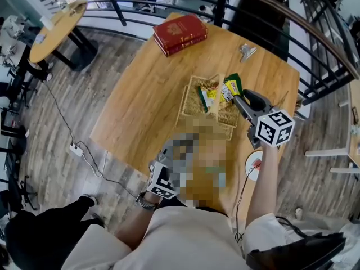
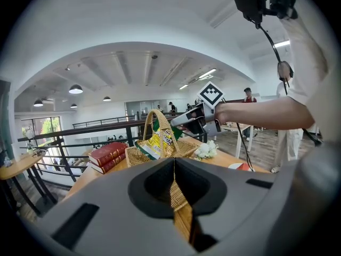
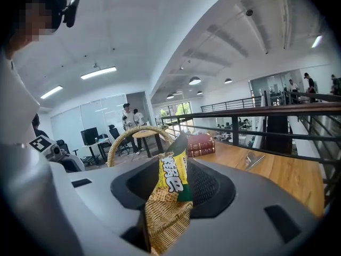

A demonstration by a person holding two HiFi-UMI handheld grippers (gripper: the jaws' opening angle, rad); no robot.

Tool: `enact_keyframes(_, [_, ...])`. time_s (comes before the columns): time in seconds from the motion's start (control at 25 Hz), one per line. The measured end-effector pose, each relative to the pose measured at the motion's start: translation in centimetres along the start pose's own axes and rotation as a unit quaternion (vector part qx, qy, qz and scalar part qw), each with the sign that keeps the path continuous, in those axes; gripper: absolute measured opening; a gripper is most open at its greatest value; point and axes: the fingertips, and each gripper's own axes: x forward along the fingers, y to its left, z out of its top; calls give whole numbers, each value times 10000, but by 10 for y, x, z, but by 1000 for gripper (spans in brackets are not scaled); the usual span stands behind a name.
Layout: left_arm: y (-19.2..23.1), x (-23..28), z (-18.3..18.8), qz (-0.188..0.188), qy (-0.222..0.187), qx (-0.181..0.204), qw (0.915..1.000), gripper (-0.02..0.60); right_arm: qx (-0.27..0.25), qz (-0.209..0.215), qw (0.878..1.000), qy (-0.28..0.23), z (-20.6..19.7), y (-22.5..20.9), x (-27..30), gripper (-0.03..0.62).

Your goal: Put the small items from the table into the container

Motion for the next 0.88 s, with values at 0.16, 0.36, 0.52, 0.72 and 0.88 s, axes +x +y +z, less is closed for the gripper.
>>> enact_keyframes(0.16, [0,1,2,-20,0,32,10000,8,-86,-50,9999,-28,2,2,-6,146])
enact_keyframes(0.36, [-4,0,8,-63,-85,110,9999,8,-122,-106,9998,-86,3,7,-16,146])
enact_keyframes(0.52, [-9,-2,13,-125,-161,154,9997,8,-122,-261,9995,-160,5,10,-26,146])
enact_keyframes(0.72, [-15,-8,20,-184,-270,181,9993,8,-108,-380,9988,-298,9,20,-41,145])
enact_keyframes(0.88, [-13,-12,25,-155,-360,167,9991,8,-125,-533,9967,-594,16,32,-56,145])
